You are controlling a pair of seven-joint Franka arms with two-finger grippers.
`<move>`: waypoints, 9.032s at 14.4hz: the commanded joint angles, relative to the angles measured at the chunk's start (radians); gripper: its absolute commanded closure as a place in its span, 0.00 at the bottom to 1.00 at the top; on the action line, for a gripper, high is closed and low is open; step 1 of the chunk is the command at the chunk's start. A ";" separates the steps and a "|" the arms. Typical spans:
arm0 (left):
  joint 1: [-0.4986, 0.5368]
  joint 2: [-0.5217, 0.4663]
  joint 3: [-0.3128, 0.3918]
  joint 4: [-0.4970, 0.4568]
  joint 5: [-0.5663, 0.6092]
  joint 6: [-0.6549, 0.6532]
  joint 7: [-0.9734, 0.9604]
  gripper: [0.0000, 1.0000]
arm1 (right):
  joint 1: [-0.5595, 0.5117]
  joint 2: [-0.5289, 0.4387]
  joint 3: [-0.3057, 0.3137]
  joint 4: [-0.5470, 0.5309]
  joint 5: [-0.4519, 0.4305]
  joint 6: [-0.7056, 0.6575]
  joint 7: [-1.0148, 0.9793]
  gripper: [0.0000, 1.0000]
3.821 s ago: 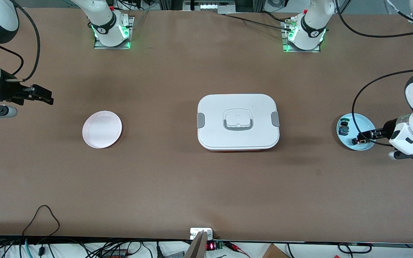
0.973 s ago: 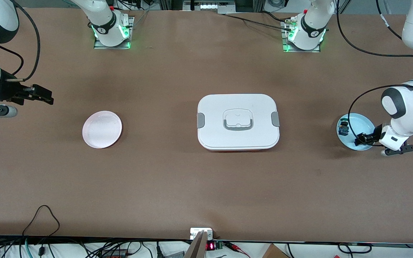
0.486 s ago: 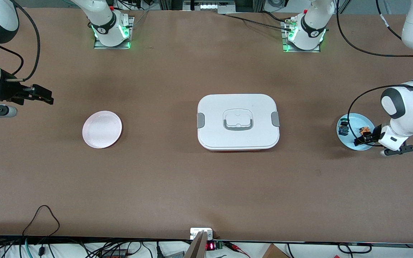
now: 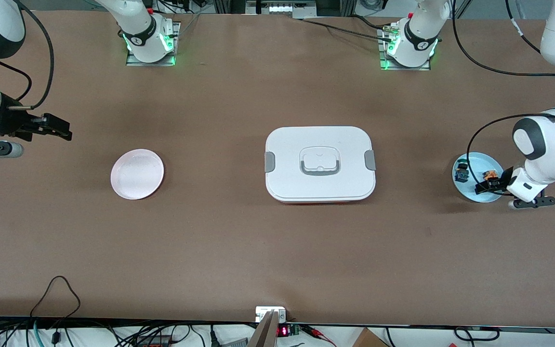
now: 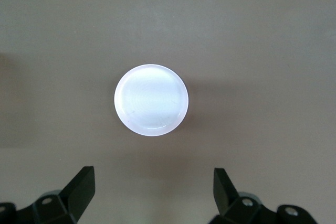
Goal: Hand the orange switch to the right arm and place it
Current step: 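Lower the left gripper around the orange-topped switch, then close the left gripper on the orange-topped switch, then lift the switch with the left gripper while the right gripper advances, then bring the right gripper to the switch held by the left gripper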
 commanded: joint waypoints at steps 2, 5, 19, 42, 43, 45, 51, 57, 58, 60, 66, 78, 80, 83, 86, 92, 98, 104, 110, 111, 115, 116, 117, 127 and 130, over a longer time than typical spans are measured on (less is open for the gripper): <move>0.009 -0.042 -0.004 0.002 0.019 -0.037 0.200 0.00 | -0.005 -0.010 0.003 0.004 0.002 -0.015 -0.017 0.00; 0.034 -0.045 -0.010 0.002 0.020 -0.038 0.419 0.00 | -0.005 -0.010 0.003 0.004 0.002 -0.015 -0.015 0.00; 0.037 -0.045 -0.012 0.000 0.023 -0.158 1.460 0.00 | -0.005 -0.010 0.003 0.004 0.004 -0.016 -0.014 0.00; 0.086 -0.043 -0.013 -0.129 0.020 0.058 1.630 0.04 | -0.013 -0.007 -0.003 0.004 0.016 -0.082 -0.008 0.00; 0.090 -0.037 -0.013 -0.129 0.019 0.058 1.630 0.05 | -0.013 -0.007 -0.003 0.004 0.016 -0.082 -0.009 0.00; 0.090 -0.031 -0.013 -0.122 0.019 0.058 1.630 0.17 | -0.013 -0.007 -0.003 0.004 0.016 -0.082 -0.009 0.00; 0.083 -0.063 -0.016 -0.115 0.019 0.026 1.478 0.69 | -0.013 -0.005 -0.003 0.004 0.016 -0.082 -0.009 0.00; 0.080 -0.089 -0.087 0.046 0.000 -0.343 1.259 0.69 | -0.015 -0.005 -0.003 0.004 0.016 -0.082 -0.009 0.00; 0.080 -0.082 -0.120 0.095 -0.012 -0.424 1.261 0.69 | -0.015 -0.005 -0.003 0.004 0.016 -0.082 -0.009 0.00; 0.086 -0.074 -0.148 0.132 -0.103 -0.500 1.262 0.69 | -0.015 -0.005 -0.003 0.004 0.016 -0.084 -0.009 0.00; 0.090 -0.077 -0.297 0.261 -0.381 -0.725 1.366 0.79 | -0.010 0.005 -0.002 0.004 0.017 -0.070 -0.008 0.00; 0.054 -0.078 -0.666 0.269 -1.054 -0.768 1.575 0.84 | 0.005 0.016 0.009 0.004 0.030 -0.081 -0.009 0.00; 0.029 -0.077 -0.746 0.270 -1.131 -0.637 1.581 0.83 | 0.036 0.015 0.009 0.004 0.030 -0.097 -0.009 0.00; 0.003 -0.075 -0.828 0.270 -1.211 -0.446 1.581 0.83 | 0.076 0.013 0.024 0.005 0.028 -0.094 -0.009 0.00; -0.058 -0.071 -0.828 0.270 -1.299 -0.335 1.584 0.83 | 0.113 0.025 0.024 0.004 0.030 -0.085 -0.002 0.00; -0.130 -0.063 -0.828 0.264 -1.389 -0.236 1.667 0.83 | 0.123 0.044 0.024 -0.003 0.374 -0.082 -0.006 0.00; -0.175 -0.055 -0.828 0.267 -1.395 -0.193 1.673 0.83 | 0.147 0.091 0.029 -0.015 0.850 -0.090 0.001 0.00; -0.216 -0.046 -0.826 0.270 -1.443 -0.138 1.673 0.82 | 0.157 0.159 0.029 -0.121 1.336 -0.082 -0.011 0.00; -0.219 -0.039 -0.826 0.272 -1.443 -0.138 1.673 0.82 | 0.194 0.217 0.029 -0.125 1.570 -0.003 -0.038 0.00; -0.216 -0.039 -0.826 0.270 -1.443 -0.138 1.675 0.82 | 0.202 0.223 0.029 -0.125 1.590 0.019 -0.060 0.00; -0.216 -0.039 -0.826 0.270 -1.437 -0.140 1.675 0.82 | 0.243 0.272 0.029 -0.139 1.653 0.033 -0.273 0.00; -0.216 -0.039 -0.826 0.270 -1.435 -0.140 1.675 0.82 | 0.245 0.277 0.029 -0.153 1.656 0.033 -0.332 0.00; -0.216 -0.039 -0.825 0.270 -1.434 -0.140 1.675 0.81 | 0.245 0.283 0.029 -0.164 1.657 0.033 -0.371 0.00; -0.212 -0.037 -0.826 0.269 -1.434 -0.146 1.696 0.81 | 0.309 0.283 0.029 -0.220 1.800 0.024 -0.420 0.00; -0.212 -0.037 -0.826 0.269 -1.434 -0.146 1.696 0.81 | 0.323 0.283 0.029 -0.226 1.800 0.019 -0.422 0.00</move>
